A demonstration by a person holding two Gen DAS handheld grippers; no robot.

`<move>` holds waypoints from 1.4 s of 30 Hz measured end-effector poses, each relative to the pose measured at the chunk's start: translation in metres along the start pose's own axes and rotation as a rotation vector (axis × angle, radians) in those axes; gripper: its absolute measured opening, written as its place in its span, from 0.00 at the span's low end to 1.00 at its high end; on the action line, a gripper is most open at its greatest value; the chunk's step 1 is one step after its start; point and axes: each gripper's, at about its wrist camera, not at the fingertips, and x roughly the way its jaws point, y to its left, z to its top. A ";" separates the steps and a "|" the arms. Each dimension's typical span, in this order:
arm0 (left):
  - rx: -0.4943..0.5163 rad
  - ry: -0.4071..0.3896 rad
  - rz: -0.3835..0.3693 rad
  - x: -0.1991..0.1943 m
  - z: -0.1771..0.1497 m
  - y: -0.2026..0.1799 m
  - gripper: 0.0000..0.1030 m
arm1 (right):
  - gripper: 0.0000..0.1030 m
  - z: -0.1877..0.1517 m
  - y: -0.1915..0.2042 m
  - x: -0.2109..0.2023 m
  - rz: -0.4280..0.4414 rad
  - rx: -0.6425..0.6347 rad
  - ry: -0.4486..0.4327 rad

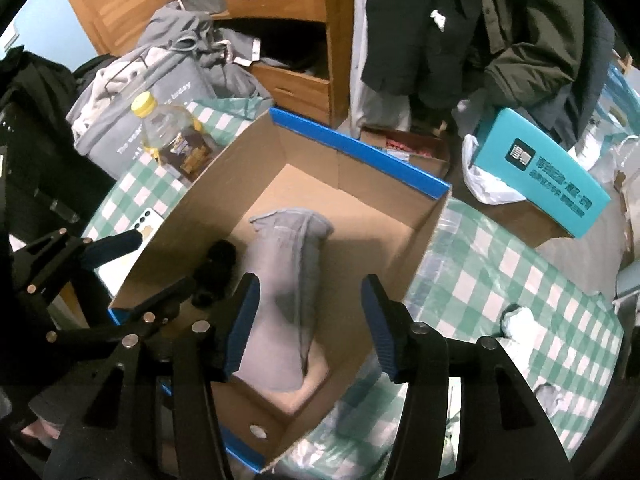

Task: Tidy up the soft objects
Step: 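Lower both socks into the box and open both grippers, then withdraw both grippers from the box back over the table pile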

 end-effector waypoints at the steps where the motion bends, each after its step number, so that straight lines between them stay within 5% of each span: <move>1: 0.003 -0.002 0.000 -0.001 0.000 -0.001 0.58 | 0.55 -0.001 -0.001 -0.001 -0.002 0.000 -0.002; 8: 0.022 -0.020 -0.003 -0.006 0.002 -0.011 0.66 | 0.57 -0.012 -0.011 -0.010 -0.033 -0.002 -0.008; 22: 0.060 -0.025 -0.033 -0.010 0.008 -0.040 0.68 | 0.68 -0.041 -0.047 -0.032 -0.092 0.031 -0.031; 42: 0.181 -0.023 -0.083 -0.013 0.016 -0.115 0.69 | 0.68 -0.085 -0.116 -0.053 -0.148 0.139 -0.032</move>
